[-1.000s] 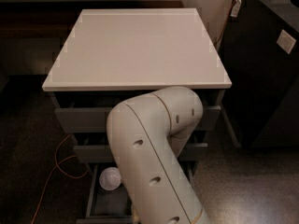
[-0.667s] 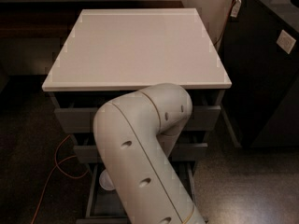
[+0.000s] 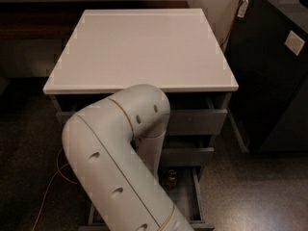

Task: Pick green can from bottom drawer and place on counter

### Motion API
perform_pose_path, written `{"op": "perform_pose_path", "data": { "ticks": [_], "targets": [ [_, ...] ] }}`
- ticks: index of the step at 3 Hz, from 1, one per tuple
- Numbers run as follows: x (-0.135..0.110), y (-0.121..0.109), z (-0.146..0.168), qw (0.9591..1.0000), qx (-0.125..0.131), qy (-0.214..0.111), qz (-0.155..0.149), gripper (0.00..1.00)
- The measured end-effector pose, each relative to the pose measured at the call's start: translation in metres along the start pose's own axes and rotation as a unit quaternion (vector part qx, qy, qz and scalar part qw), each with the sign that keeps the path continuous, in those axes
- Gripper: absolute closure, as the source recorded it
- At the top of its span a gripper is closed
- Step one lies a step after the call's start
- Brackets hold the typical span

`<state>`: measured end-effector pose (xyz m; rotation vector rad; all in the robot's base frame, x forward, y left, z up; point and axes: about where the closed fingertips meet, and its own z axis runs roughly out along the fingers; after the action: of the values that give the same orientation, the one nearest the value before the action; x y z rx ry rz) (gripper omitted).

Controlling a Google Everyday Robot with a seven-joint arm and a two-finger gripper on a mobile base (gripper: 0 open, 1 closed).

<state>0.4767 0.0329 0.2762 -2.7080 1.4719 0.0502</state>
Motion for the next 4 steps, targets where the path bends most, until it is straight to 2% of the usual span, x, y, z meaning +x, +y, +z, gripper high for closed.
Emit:
{"op": "perform_pose_path", "data": {
  "ticks": [1, 2, 3, 4],
  "targets": [
    [-0.001, 0.004, 0.001, 0.9982, -0.015, 0.009, -0.057, 0.0],
    [-0.002, 0.004, 0.0, 0.9974, -0.017, 0.01, -0.07, 0.0],
    [-0.005, -0.007, -0.006, 0.996, 0.018, -0.022, -0.084, 0.0],
    [-0.027, -0.023, -0.015, 0.9769, 0.1, -0.098, -0.161, 0.0]
  ]
}}
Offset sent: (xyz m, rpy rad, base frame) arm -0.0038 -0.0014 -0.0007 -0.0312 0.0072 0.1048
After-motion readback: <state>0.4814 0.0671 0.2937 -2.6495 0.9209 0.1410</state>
